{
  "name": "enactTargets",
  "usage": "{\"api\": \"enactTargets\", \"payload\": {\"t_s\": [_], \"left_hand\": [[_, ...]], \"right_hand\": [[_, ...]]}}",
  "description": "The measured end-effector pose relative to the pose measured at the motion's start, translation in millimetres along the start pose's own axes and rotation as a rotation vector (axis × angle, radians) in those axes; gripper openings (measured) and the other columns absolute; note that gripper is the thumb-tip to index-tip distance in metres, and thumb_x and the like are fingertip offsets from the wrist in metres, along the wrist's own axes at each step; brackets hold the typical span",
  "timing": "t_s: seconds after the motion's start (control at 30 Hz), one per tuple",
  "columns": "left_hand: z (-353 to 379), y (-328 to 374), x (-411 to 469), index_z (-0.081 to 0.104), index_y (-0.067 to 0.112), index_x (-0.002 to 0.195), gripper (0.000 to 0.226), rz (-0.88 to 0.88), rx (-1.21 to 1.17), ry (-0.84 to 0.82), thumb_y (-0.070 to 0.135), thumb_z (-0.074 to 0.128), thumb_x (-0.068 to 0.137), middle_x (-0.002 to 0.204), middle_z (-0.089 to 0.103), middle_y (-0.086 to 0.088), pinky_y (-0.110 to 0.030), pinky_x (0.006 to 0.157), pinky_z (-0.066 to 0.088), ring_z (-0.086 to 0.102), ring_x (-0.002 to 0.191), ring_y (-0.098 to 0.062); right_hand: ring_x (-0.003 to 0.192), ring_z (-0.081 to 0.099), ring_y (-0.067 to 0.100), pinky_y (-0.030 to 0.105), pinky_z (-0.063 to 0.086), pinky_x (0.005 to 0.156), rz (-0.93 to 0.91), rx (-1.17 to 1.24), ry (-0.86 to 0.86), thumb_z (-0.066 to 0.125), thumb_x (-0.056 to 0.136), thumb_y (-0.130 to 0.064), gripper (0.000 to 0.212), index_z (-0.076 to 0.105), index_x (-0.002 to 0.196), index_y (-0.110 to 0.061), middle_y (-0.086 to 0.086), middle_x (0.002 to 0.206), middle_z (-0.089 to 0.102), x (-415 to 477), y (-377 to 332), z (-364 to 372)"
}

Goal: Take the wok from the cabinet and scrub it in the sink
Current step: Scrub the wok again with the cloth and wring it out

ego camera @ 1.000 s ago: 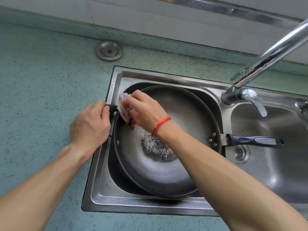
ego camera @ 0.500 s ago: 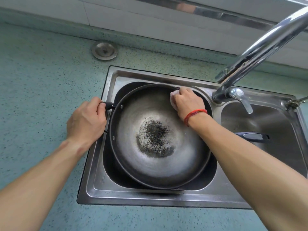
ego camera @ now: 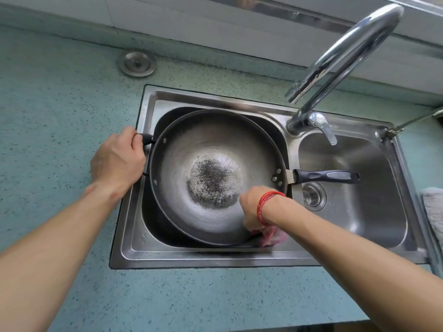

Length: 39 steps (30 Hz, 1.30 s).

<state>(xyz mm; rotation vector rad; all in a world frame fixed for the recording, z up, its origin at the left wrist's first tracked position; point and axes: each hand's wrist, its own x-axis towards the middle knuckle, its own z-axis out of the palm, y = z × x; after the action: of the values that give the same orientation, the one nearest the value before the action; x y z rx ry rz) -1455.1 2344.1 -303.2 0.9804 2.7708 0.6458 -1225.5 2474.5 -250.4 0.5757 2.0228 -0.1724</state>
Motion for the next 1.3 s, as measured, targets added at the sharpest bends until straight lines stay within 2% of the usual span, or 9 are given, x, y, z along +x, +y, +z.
{"api": "enactTargets", "payload": {"t_s": [0.17, 0.27, 0.33, 0.43, 0.63, 0.9, 1.1, 1.2, 1.3], "left_hand": [[2.4, -2.3, 0.7, 0.048, 0.014, 0.091, 0.029, 0.005, 0.012, 0.004, 0.034, 0.032, 0.105, 0.078, 0.054, -0.010, -0.037, 0.058, 0.034, 0.050, 0.071, -0.030], [2.0, -2.0, 0.5, 0.047, 0.015, 0.090, 0.029, 0.007, 0.019, 0.000, 0.034, 0.031, 0.105, 0.077, 0.053, -0.009, -0.034, 0.057, 0.032, 0.049, 0.069, -0.028], [1.3, -1.0, 0.4, 0.046, 0.016, 0.090, 0.027, 0.005, 0.024, 0.000, 0.034, 0.032, 0.105, 0.078, 0.052, -0.008, -0.034, 0.057, 0.030, 0.048, 0.070, -0.027], [1.4, -0.9, 0.3, 0.046, 0.016, 0.090, 0.027, 0.007, 0.031, 0.005, 0.034, 0.033, 0.105, 0.079, 0.052, -0.008, -0.034, 0.058, 0.029, 0.047, 0.070, -0.027], [4.9, -3.7, 1.6, 0.047, 0.016, 0.089, 0.027, 0.022, 0.025, 0.018, 0.034, 0.033, 0.104, 0.078, 0.054, -0.008, -0.034, 0.058, 0.032, 0.049, 0.070, -0.028], [2.0, -0.1, 0.2, 0.047, 0.016, 0.091, 0.026, 0.011, 0.020, 0.009, 0.034, 0.033, 0.104, 0.080, 0.053, -0.009, -0.035, 0.059, 0.031, 0.048, 0.071, -0.028], [1.4, -0.4, 0.7, 0.043, 0.018, 0.087, 0.025, 0.012, 0.037, -0.006, 0.034, 0.032, 0.104, 0.080, 0.053, -0.009, -0.037, 0.059, 0.034, 0.048, 0.072, -0.030], [0.8, 1.1, 0.5, 0.042, 0.019, 0.087, 0.025, 0.012, 0.038, -0.014, 0.033, 0.032, 0.104, 0.080, 0.053, -0.010, -0.037, 0.061, 0.034, 0.048, 0.073, -0.031], [-0.3, 2.4, -0.5, 0.043, 0.018, 0.086, 0.026, 0.007, 0.024, -0.022, 0.032, 0.032, 0.105, 0.078, 0.052, -0.009, -0.037, 0.060, 0.033, 0.047, 0.072, -0.030]], "right_hand": [[0.077, 0.067, 0.018, 0.023, 0.050, 0.068, -0.262, 0.451, 0.058, 0.055, 0.079, -0.020, 0.016, 0.069, 0.087, -0.018, -0.002, 0.084, 0.073, -0.2, -39.8, 5.6], [0.057, 0.063, 0.014, 0.025, 0.053, 0.054, -0.364, 0.781, 0.179, 0.049, 0.081, -0.006, 0.022, 0.064, 0.088, -0.019, -0.003, 0.074, 0.068, 10.2, -65.2, 0.7], [0.057, 0.063, 0.018, 0.029, 0.056, 0.055, -0.397, 0.916, 0.334, 0.048, 0.081, 0.000, 0.025, 0.061, 0.086, -0.021, -0.004, 0.068, 0.064, 24.2, -80.1, -4.0], [0.050, 0.058, 0.011, 0.025, 0.054, 0.055, -0.387, 1.042, 0.517, 0.050, 0.080, 0.003, 0.029, 0.058, 0.080, -0.025, -0.007, 0.067, 0.060, 47.4, -92.7, -18.6], [0.080, 0.057, 0.022, 0.030, 0.047, 0.073, -0.251, 1.048, 0.753, 0.059, 0.077, -0.007, 0.023, 0.064, 0.084, -0.027, 0.001, 0.088, 0.060, 89.3, -92.1, -44.0], [0.092, 0.056, 0.026, 0.037, 0.048, 0.083, -0.278, 1.031, 0.734, 0.056, 0.082, -0.011, 0.019, 0.060, 0.094, -0.025, 0.005, 0.099, 0.058, 81.1, -93.9, -39.4], [0.090, 0.061, 0.030, 0.042, 0.052, 0.083, -0.242, 1.138, 0.581, 0.056, 0.075, -0.042, 0.016, 0.052, 0.089, -0.038, 0.005, 0.101, 0.060, 64.1, -102.1, -31.0], [0.094, 0.062, 0.029, 0.033, 0.050, 0.081, -0.264, 1.014, 0.486, 0.057, 0.084, -0.039, 0.018, 0.058, 0.099, -0.030, 0.008, 0.104, 0.067, 53.1, -95.5, -25.3], [0.080, 0.067, 0.026, 0.024, 0.052, 0.071, -0.296, 0.917, 0.342, 0.054, 0.088, -0.042, 0.018, 0.061, 0.093, -0.026, 0.004, 0.089, 0.070, 38.7, -83.5, -10.1]]}}
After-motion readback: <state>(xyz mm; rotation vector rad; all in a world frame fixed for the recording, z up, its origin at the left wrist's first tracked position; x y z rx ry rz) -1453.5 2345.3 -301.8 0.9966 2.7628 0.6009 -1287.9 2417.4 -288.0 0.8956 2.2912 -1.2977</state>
